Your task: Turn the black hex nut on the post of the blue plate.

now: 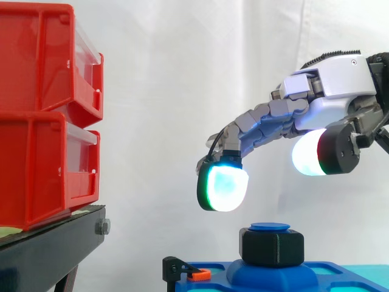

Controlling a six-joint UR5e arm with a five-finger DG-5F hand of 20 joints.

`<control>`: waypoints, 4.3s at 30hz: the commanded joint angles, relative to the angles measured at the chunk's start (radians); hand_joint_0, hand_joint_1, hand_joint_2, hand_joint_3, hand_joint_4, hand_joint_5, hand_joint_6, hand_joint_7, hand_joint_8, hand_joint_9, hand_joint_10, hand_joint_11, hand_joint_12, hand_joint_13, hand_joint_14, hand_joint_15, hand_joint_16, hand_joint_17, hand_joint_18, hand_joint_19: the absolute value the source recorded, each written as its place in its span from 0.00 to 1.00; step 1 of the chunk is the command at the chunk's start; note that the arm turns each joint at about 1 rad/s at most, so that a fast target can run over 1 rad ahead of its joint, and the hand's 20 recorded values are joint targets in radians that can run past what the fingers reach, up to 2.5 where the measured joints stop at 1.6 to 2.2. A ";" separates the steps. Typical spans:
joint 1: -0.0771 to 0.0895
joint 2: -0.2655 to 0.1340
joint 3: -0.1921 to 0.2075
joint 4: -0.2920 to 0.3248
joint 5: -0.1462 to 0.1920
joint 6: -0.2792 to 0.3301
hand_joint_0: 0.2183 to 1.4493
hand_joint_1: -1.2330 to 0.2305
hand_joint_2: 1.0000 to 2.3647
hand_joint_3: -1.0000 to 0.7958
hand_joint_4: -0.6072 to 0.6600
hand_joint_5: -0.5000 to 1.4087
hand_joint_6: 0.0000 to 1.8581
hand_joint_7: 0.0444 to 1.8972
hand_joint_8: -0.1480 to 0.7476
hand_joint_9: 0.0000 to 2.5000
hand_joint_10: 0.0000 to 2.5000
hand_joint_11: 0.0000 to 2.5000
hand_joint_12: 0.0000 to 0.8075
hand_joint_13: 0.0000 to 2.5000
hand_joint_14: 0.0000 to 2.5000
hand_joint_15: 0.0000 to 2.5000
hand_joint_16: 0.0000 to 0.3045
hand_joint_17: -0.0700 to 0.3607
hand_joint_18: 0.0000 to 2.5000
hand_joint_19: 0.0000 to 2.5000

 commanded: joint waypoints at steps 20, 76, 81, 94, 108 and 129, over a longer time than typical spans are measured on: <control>0.106 0.000 -0.035 0.018 0.144 0.002 0.22 0.57 0.00 0.28 0.68 0.17 0.27 0.46 0.50 0.15 0.00 0.00 0.48 0.05 0.00 0.00 0.16 0.41 0.00 0.07; 0.042 0.000 -0.044 -0.003 0.043 -0.071 0.22 0.57 0.00 0.28 0.68 0.17 0.27 0.46 0.50 0.16 0.00 0.00 0.47 0.05 0.00 0.00 0.16 0.42 0.00 0.07; 0.033 -0.002 -0.044 -0.002 0.028 -0.072 0.22 0.57 0.00 0.28 0.68 0.17 0.27 0.46 0.50 0.16 0.00 0.00 0.48 0.05 0.00 0.00 0.16 0.42 0.00 0.07; 0.002 -0.002 -0.044 -0.008 -0.026 -0.075 0.22 0.57 0.00 0.28 0.69 0.17 0.27 0.46 0.50 0.15 0.00 0.00 0.48 0.05 0.00 0.00 0.16 0.42 0.00 0.07; -0.022 0.000 -0.044 -0.019 -0.060 -0.075 0.22 0.57 0.00 0.28 0.68 0.17 0.27 0.46 0.50 0.16 0.00 0.00 0.48 0.05 0.00 0.00 0.16 0.41 0.00 0.07; -0.022 0.000 -0.003 -0.005 -0.055 -0.048 0.22 0.56 0.00 0.28 0.68 0.17 0.27 0.46 0.50 0.16 0.00 0.00 0.48 0.06 0.00 0.00 0.16 0.42 0.00 0.06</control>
